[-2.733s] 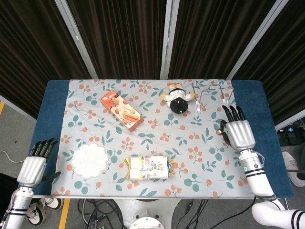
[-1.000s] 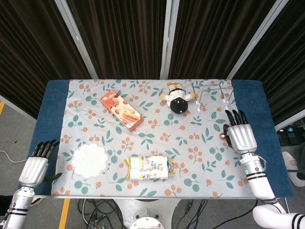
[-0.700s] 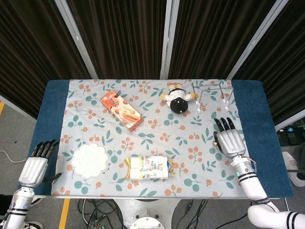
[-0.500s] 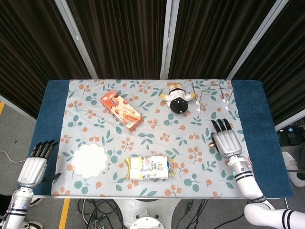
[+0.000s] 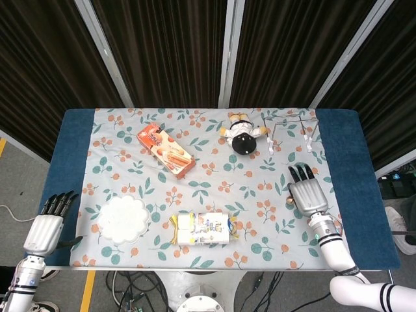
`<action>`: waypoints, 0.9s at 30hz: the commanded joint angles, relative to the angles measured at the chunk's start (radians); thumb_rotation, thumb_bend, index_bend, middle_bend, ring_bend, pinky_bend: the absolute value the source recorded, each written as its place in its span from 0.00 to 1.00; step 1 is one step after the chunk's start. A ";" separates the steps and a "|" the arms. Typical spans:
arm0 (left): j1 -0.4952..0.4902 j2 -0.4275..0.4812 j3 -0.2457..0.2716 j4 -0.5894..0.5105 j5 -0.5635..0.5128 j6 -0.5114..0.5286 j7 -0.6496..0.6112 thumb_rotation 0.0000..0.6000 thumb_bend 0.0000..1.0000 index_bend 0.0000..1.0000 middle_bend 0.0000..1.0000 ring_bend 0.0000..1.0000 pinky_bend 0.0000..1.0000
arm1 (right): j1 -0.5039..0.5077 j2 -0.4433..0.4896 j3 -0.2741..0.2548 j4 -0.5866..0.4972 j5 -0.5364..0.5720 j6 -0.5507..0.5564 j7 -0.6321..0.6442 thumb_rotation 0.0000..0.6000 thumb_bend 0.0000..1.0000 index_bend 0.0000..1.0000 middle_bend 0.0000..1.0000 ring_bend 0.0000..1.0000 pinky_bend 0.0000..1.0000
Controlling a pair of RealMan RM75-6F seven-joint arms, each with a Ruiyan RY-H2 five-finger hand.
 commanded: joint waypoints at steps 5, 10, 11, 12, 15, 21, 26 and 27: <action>0.001 -0.001 0.000 0.001 -0.001 0.001 -0.002 1.00 0.03 0.04 0.03 0.00 0.01 | 0.011 -0.016 -0.013 0.016 0.027 -0.006 -0.024 1.00 0.36 0.74 0.10 0.00 0.00; 0.001 0.001 -0.001 0.000 0.002 0.004 -0.004 1.00 0.03 0.04 0.03 0.00 0.01 | 0.021 -0.028 -0.020 0.028 0.040 -0.012 -0.037 1.00 0.36 0.74 0.10 0.00 0.00; 0.001 0.001 -0.001 0.000 0.002 0.004 -0.004 1.00 0.03 0.04 0.03 0.00 0.01 | 0.023 -0.029 -0.021 0.029 0.042 -0.012 -0.038 1.00 0.36 0.74 0.10 0.00 0.00; 0.002 0.002 -0.001 0.000 0.001 0.004 -0.004 1.00 0.03 0.04 0.03 0.00 0.01 | 0.025 -0.031 -0.022 0.030 0.045 -0.012 -0.040 1.00 0.36 0.74 0.10 0.00 0.00; 0.002 0.002 -0.001 0.000 0.000 0.003 -0.006 1.00 0.03 0.04 0.03 0.00 0.01 | 0.030 -0.034 -0.025 0.031 0.051 -0.013 -0.046 1.00 0.36 0.74 0.10 0.00 0.00; 0.003 0.003 -0.001 0.002 -0.001 0.004 -0.009 1.00 0.03 0.04 0.03 0.00 0.01 | 0.039 -0.033 -0.030 0.030 0.066 -0.019 -0.051 1.00 0.31 0.73 0.10 0.00 0.00; 0.003 0.003 -0.002 0.002 0.000 0.004 -0.011 1.00 0.03 0.04 0.03 0.00 0.01 | 0.045 -0.034 -0.036 0.031 0.069 -0.021 -0.052 1.00 0.26 0.71 0.10 0.00 0.00; 0.003 0.003 -0.002 0.002 0.000 0.004 -0.010 1.00 0.03 0.04 0.03 0.00 0.01 | 0.045 -0.034 -0.037 0.031 0.070 -0.021 -0.051 1.00 0.25 0.70 0.10 0.00 0.00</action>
